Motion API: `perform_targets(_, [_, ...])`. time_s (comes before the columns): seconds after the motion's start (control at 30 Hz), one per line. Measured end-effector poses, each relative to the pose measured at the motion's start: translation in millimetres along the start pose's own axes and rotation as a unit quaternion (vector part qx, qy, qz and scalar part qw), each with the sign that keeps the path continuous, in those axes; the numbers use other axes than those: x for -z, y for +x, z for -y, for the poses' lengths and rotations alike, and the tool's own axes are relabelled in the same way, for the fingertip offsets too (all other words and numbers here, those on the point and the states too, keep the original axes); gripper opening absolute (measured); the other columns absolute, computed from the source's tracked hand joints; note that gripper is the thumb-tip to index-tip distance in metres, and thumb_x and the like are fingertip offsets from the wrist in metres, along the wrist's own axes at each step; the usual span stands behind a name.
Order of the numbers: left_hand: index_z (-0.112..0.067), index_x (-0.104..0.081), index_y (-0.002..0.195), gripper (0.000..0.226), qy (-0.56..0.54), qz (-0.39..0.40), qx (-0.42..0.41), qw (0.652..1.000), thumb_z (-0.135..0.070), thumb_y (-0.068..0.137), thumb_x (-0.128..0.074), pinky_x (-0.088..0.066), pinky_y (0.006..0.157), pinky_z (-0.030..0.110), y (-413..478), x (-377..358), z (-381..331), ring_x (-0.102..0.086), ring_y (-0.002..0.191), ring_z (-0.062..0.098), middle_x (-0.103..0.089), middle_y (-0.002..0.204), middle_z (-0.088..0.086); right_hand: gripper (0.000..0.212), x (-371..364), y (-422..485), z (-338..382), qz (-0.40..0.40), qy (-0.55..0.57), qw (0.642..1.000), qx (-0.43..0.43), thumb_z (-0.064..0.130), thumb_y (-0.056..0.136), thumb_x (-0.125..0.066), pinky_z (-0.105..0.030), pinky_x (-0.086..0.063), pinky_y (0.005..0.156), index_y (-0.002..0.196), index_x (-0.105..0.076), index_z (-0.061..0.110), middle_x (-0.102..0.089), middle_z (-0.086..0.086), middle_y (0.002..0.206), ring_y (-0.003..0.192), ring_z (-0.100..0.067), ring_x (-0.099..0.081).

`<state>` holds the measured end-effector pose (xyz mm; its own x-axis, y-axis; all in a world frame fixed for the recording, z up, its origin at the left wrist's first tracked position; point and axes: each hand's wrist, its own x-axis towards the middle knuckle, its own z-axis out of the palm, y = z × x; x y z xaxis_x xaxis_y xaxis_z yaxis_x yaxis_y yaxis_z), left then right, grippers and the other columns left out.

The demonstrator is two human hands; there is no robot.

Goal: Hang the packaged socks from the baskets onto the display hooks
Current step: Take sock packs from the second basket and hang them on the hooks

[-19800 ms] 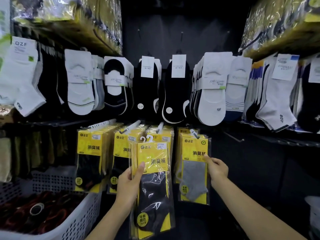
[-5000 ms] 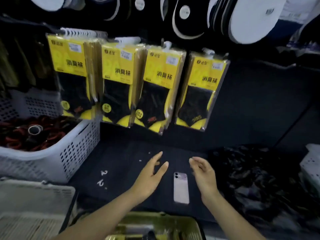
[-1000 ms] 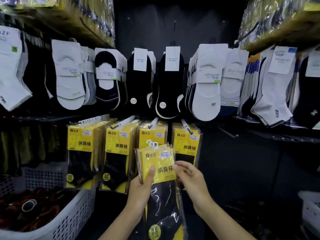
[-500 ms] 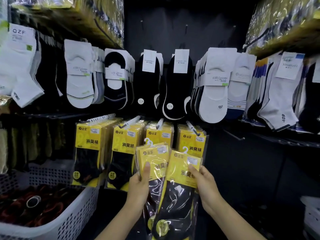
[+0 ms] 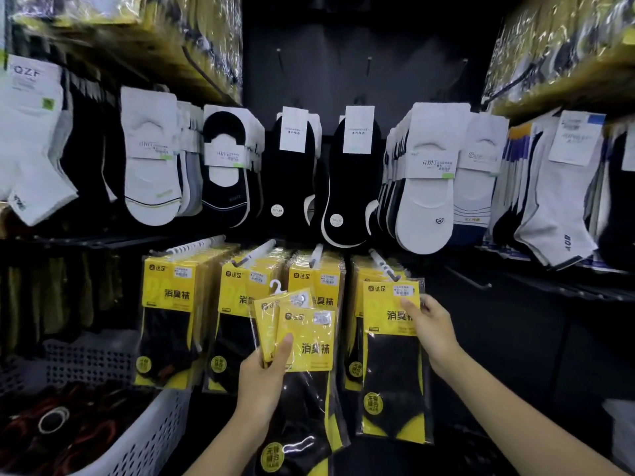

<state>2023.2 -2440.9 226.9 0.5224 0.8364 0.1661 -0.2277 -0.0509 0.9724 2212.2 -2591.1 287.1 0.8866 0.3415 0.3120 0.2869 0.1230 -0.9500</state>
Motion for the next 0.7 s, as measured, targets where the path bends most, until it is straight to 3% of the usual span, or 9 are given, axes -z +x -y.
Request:
perform_targets(0.13, [-0.022,-0.056,0.067,0.028,-0.001,-0.010,0.014,1.000,-0.043,0.083,-0.065,-0.037,0.055,0.020,-0.8,-6.5,2.9,-0.052,0.058,0.006,-0.057,0.049,-0.015,0.010,-7.9,21.3,-17.5,-0.048,-0.005,0.998,-0.039,0.024,0.090,-0.065,-0.028,-0.046,0.081,0.092,-0.061,0.016,-0.066,-0.002,0.096,0.088,-0.016,-0.061])
perform_targets(0.23, [-0.030,-0.064,0.081,0.011,-0.022,0.001,0.021,1.000,-0.041,0.082,-0.067,-0.038,0.058,0.012,-2.5,-11.6,3.3,-0.061,0.074,-0.002,-0.070,0.075,-0.015,0.029,-8.4,31.7,-30.9,-0.142,-0.004,0.985,-0.099,0.023,0.081,-0.075,-0.033,-0.047,0.080,0.100,-0.058,0.009,-0.061,-0.005,0.094,0.088,-0.019,-0.057])
perform_targets(0.37, [-0.030,-0.066,0.085,0.010,-0.030,0.005,0.021,0.999,-0.037,0.080,-0.070,-0.039,0.058,0.010,-5.6,-15.4,2.8,-0.063,0.075,-0.003,-0.072,0.075,-0.015,0.029,-4.5,20.9,-45.3,-0.196,-0.016,0.974,-0.116,0.020,0.082,-0.073,-0.032,-0.046,0.076,0.101,-0.054,0.009,-0.062,-0.011,0.105,0.086,-0.020,-0.055])
perform_targets(0.53, [-0.025,-0.071,0.083,0.017,-0.024,0.021,0.034,0.999,-0.037,0.072,-0.076,-0.044,0.050,0.007,-12.9,-28.3,8.1,-0.067,0.066,-0.004,-0.074,0.072,-0.016,0.020,-9.8,-29.8,-38.6,0.008,0.043,0.996,-0.082,0.034,0.091,-0.058,-0.018,-0.050,0.063,0.102,-0.061,0.017,-0.067,-0.001,0.097,0.086,-0.015,-0.066])
perform_targets(0.7, [-0.022,-0.074,0.079,0.032,0.019,0.070,0.011,0.997,-0.043,0.056,-0.081,-0.051,0.056,0.015,-20.4,-39.4,13.7,-0.071,0.070,0.003,-0.075,0.074,-0.010,0.011,-2.7,-53.9,-5.2,0.103,0.019,0.994,0.034,0.023,0.086,-0.066,-0.019,-0.055,0.071,0.094,-0.067,0.016,-0.072,0.000,0.094,0.085,-0.009,-0.069])
